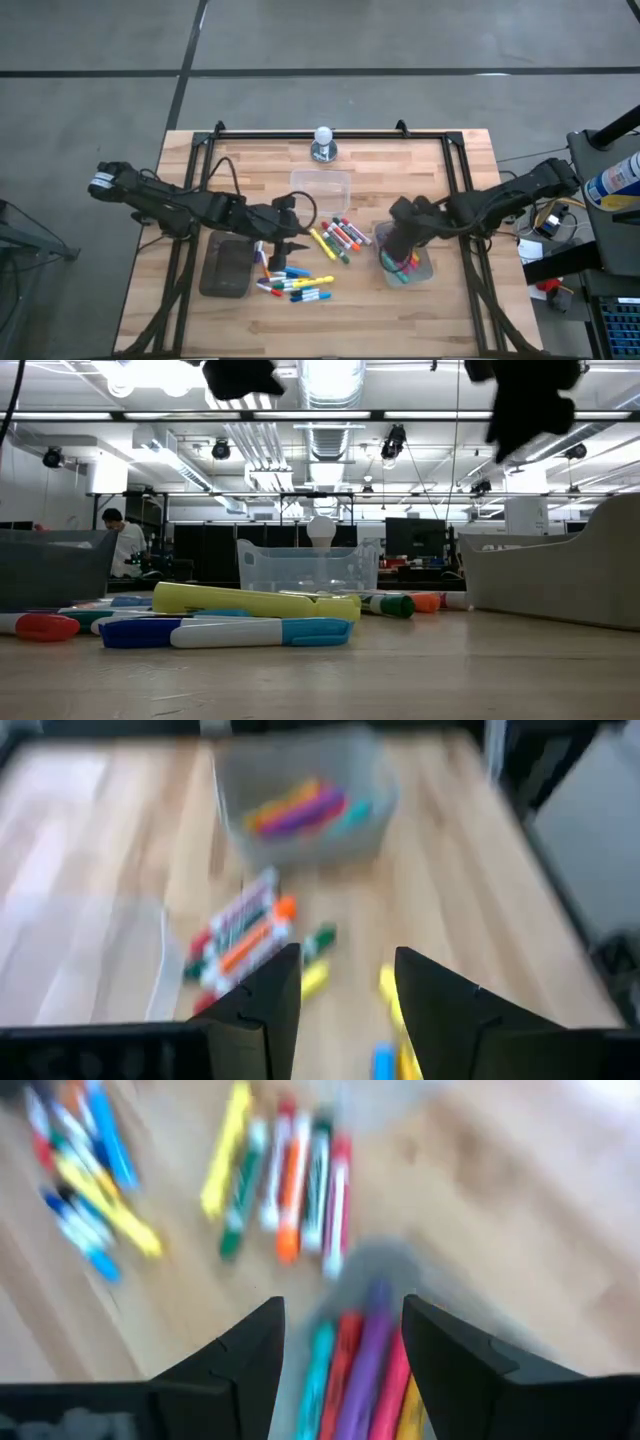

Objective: Pick & Place Markers
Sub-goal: Put the blue highlighter into the gray bin

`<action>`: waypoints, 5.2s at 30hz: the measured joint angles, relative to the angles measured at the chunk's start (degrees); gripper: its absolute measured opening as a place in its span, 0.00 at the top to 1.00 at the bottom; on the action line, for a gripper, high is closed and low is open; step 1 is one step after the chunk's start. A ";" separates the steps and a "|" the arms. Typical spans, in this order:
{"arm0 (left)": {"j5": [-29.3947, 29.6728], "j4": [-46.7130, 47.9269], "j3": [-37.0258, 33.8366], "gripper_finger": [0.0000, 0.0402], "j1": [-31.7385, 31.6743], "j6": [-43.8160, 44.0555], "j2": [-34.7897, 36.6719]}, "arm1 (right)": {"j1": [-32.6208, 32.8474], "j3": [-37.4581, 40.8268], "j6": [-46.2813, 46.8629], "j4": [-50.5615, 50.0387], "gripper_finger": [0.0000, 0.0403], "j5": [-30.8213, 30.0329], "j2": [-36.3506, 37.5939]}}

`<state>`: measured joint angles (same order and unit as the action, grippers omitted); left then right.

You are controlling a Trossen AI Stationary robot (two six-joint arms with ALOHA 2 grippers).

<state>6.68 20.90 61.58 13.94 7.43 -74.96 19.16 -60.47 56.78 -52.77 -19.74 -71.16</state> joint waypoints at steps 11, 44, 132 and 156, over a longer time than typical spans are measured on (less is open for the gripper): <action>-1.08 7.10 -4.47 0.61 2.10 0.92 -0.04 | 1.35 -6.51 -19.46 16.84 0.51 -19.58 1.53; -1.25 -9.91 -18.34 0.61 5.93 6.11 -12.73 | 1.97 10.05 -51.39 73.00 0.51 -14.83 -0.30; 11.27 -24.25 -3.08 0.88 4.48 -4.42 -0.90 | 1.39 10.12 -58.66 79.25 0.53 1.66 -5.71; 11.14 -25.22 -3.16 0.85 4.43 -4.40 -0.87 | 1.18 9.37 -57.39 78.34 0.83 1.56 -6.34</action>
<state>17.82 -4.33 58.43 18.37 3.03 -75.83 20.34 -51.09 -0.61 25.56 -18.18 -77.49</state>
